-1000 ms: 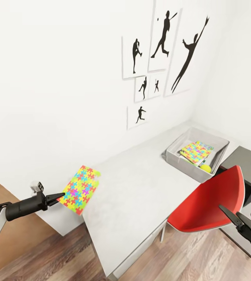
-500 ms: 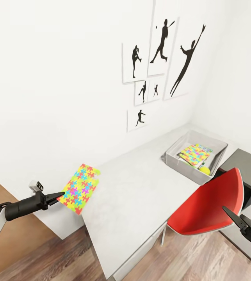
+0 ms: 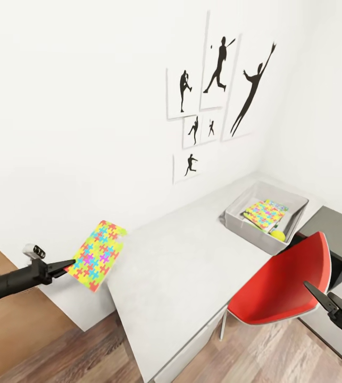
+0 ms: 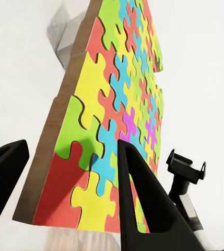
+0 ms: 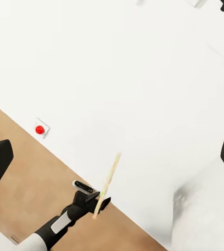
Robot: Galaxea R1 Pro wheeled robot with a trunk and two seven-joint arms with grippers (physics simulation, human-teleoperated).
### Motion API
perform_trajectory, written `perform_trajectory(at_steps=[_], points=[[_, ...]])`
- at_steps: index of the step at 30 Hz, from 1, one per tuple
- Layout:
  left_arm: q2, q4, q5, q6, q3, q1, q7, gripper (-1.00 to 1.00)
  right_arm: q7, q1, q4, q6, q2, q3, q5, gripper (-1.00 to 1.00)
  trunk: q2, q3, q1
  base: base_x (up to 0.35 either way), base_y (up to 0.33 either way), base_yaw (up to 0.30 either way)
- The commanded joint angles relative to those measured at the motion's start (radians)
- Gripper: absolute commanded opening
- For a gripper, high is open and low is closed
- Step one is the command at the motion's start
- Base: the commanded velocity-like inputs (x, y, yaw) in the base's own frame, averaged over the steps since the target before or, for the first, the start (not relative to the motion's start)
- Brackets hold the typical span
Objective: Put all the toys in the child's room - the three board games (two on the bed and one on the table), the two jigsaw puzzles on the table, and the tennis ball on the table - inside the toy box on the table in the child's room.
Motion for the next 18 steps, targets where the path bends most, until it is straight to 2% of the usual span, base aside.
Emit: perform_trajectory(at_steps=[1,5,10,18], points=[[0.010,0.000,-0.001,0.010,-0.001,0.000,-0.022,-1.00,-0.001,0.000,-0.001,0.008,-0.001,0.000,-0.006,1.00,-0.002,0.000,0.001,0.000,0.000,0.000],[0.033,0.000,-0.001,0.009,-0.003,0.000,-0.058,-1.00,-0.001,0.000,-0.001,0.008,-0.001,0.000,-0.006,1.00,-0.002,0.007,0.001,0.000,0.000,0.000],[0.038,-0.009,-0.001,0.009,-0.007,0.001,-0.069,-1.00,-0.002,0.000,-0.001,0.008,0.000,0.000,-0.006,1.00,-0.002,0.015,0.001,0.000,0.000,0.000],[0.039,-0.072,-0.001,0.009,-0.044,0.005,-0.089,-1.00,-0.002,0.000,-0.001,0.008,-0.001,0.000,-0.005,1.00,-0.002,0.028,0.001,0.000,0.000,0.000]])
